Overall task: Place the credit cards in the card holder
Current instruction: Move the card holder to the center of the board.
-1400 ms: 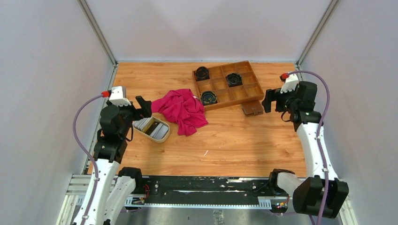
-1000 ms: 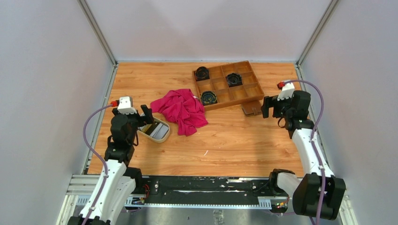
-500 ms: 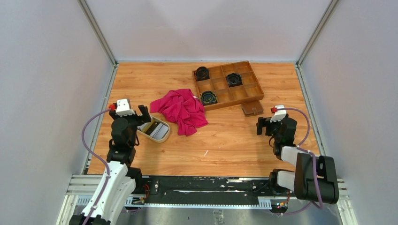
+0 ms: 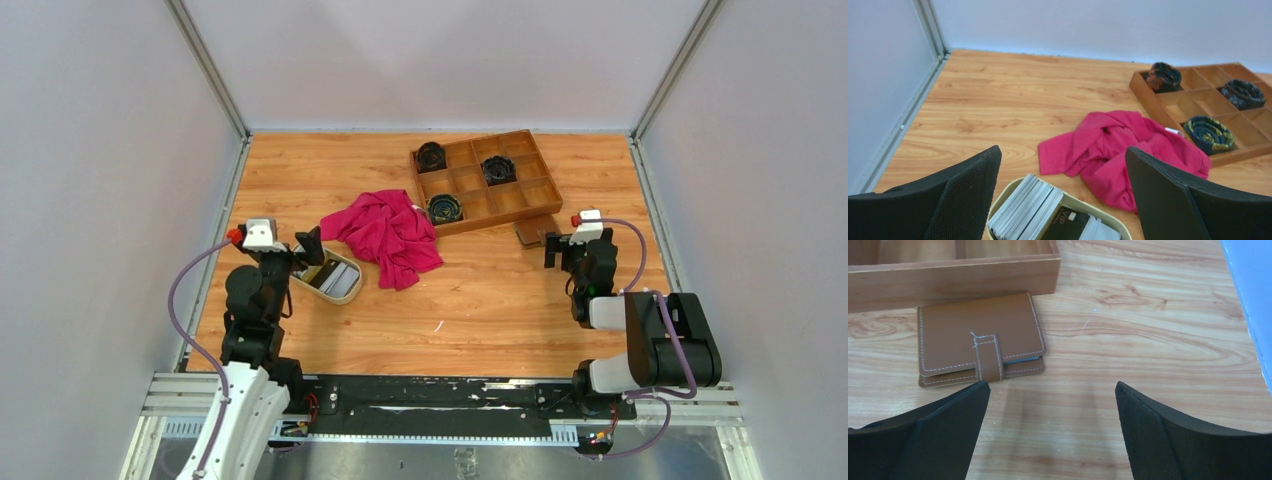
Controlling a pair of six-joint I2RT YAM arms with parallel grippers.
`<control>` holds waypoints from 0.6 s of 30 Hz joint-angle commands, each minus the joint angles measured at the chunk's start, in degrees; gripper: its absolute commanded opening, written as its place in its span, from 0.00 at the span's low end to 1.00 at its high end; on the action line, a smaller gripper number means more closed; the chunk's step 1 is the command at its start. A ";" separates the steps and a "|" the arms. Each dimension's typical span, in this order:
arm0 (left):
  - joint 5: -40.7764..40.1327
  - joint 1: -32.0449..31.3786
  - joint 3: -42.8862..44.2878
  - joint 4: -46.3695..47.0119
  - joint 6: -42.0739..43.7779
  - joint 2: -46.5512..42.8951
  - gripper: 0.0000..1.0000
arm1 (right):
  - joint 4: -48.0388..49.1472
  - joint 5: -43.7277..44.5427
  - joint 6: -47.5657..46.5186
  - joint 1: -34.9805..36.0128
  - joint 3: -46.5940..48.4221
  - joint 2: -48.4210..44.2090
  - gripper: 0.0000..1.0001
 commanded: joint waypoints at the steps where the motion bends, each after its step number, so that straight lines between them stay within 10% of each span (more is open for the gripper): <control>1: 3.60 0.38 6.00 -9.42 2.20 1.44 1.00 | -1.41 5.33 1.20 0.49 0.85 -0.16 1.00; 18: 6.87 -3.75 14.36 -25.08 -1.13 5.42 1.00 | -1.42 5.34 1.20 0.51 0.81 -0.16 1.00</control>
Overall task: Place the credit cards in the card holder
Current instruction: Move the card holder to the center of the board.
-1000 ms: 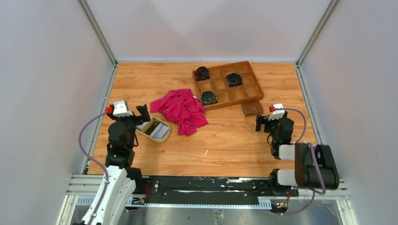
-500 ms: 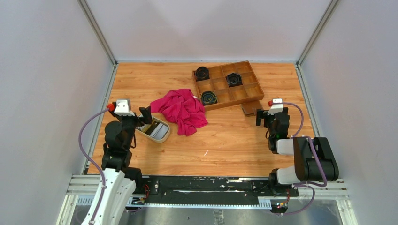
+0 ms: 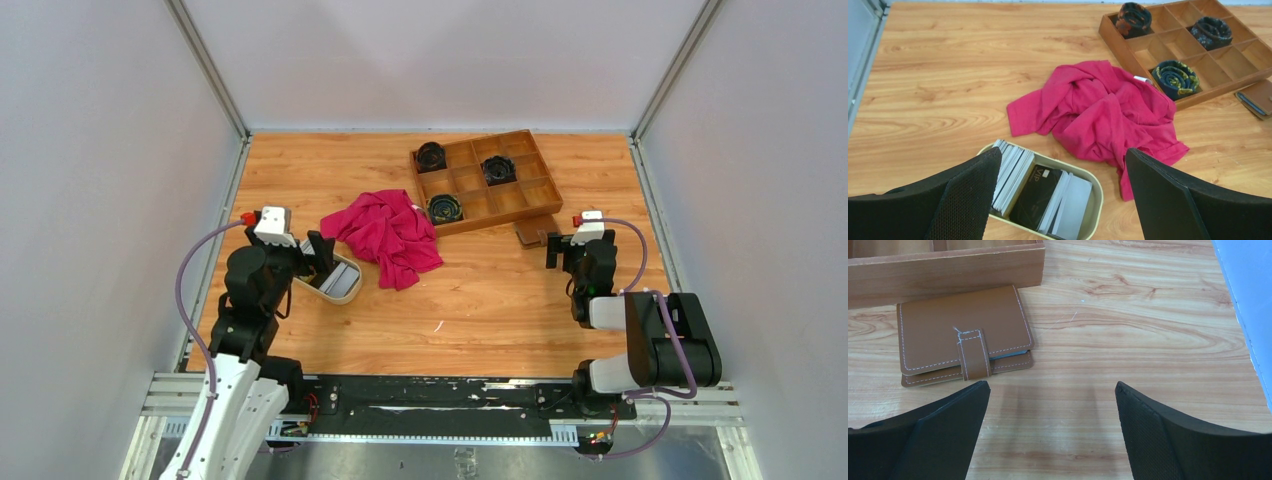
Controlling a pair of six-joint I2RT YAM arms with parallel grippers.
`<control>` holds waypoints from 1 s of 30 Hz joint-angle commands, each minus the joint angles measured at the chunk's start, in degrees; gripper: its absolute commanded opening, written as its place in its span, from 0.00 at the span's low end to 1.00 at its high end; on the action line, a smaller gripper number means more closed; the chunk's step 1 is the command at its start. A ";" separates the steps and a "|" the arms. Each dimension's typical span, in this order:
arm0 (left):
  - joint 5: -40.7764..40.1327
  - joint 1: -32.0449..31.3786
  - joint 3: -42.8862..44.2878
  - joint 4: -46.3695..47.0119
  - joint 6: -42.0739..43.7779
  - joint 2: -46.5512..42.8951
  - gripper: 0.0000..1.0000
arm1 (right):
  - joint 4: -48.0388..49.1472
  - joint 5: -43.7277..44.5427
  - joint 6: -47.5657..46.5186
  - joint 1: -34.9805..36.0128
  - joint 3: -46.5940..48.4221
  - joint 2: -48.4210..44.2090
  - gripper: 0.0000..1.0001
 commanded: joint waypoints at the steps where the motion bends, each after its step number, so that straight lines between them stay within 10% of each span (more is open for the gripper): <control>1: 0.08 -0.44 2.84 -4.25 -0.79 1.25 1.00 | -0.26 1.61 0.77 0.50 0.77 -0.16 1.00; 30: 0.60 -2.30 2.49 -3.77 0.04 1.88 1.00 | -0.27 1.55 0.75 0.47 0.76 -0.16 1.00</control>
